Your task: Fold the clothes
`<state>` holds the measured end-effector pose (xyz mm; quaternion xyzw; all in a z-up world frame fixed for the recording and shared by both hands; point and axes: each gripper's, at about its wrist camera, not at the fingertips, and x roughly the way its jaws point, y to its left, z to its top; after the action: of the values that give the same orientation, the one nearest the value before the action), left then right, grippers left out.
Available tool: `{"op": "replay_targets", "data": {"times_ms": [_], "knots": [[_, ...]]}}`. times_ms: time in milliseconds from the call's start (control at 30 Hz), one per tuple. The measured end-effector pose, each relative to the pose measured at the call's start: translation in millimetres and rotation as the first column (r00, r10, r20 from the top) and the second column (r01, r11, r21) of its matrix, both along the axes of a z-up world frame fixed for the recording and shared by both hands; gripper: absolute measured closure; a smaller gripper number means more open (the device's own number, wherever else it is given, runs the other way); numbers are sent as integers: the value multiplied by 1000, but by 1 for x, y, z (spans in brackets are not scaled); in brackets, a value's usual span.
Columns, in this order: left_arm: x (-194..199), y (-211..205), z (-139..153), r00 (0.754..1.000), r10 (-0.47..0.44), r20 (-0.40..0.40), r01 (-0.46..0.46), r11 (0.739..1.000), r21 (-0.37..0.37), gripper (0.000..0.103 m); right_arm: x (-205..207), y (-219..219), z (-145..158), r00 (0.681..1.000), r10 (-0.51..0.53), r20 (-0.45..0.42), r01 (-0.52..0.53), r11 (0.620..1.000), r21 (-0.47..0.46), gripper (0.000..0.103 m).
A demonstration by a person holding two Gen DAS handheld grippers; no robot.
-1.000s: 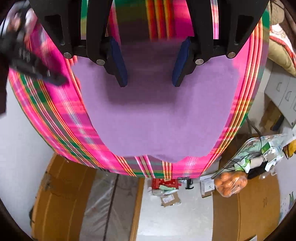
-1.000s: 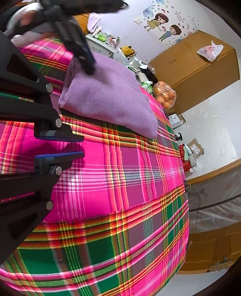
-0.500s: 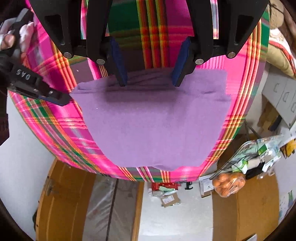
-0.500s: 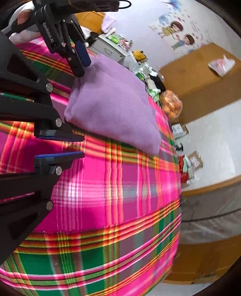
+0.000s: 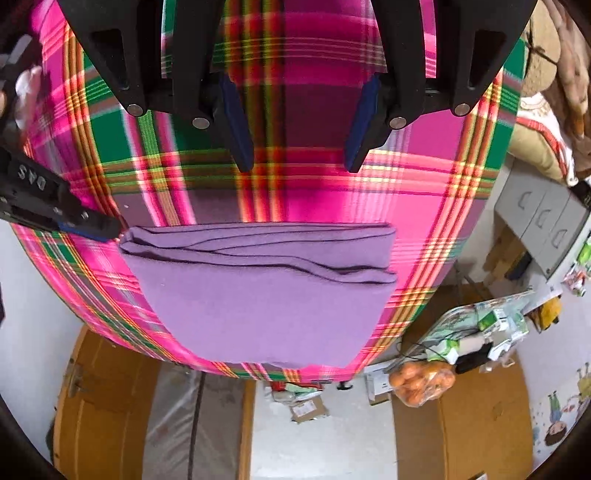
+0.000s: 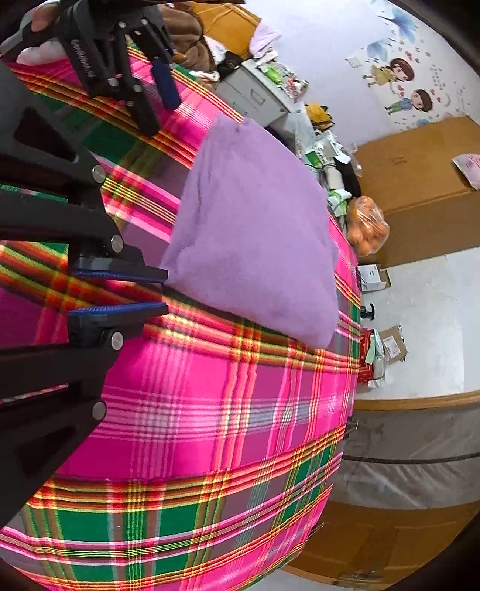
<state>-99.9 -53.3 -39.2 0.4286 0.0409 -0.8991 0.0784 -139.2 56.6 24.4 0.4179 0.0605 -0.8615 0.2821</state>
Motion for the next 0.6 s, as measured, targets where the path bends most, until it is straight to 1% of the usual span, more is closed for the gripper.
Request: {"op": "replay_targets", "data": {"times_ms": [133,233,267,333,400,600], "knots": [[1,-12,-1,999,38,-15,-38,999,6,50,13,-7,-4,1000,19,-4,-19,999,46,92],[-3,-17,0,998,55,-17,-55,998,9,49,21,-9,-5,999,29,-15,-28,998,56,86],[-5,-17,0,998,56,-16,-56,998,8,48,23,-10,-5,999,32,-19,-31,998,59,83],[-8,-15,0,999,51,-11,-51,999,2,40,27,-11,-6,999,38,-29,-36,997,64,79],[-9,-14,0,999,48,-9,-48,999,0,38,29,-13,-6,999,42,-30,-40,997,62,76],[-11,-15,-1,999,48,-8,-48,999,3,38,26,-12,-6,999,43,-16,-42,998,38,74]]}}
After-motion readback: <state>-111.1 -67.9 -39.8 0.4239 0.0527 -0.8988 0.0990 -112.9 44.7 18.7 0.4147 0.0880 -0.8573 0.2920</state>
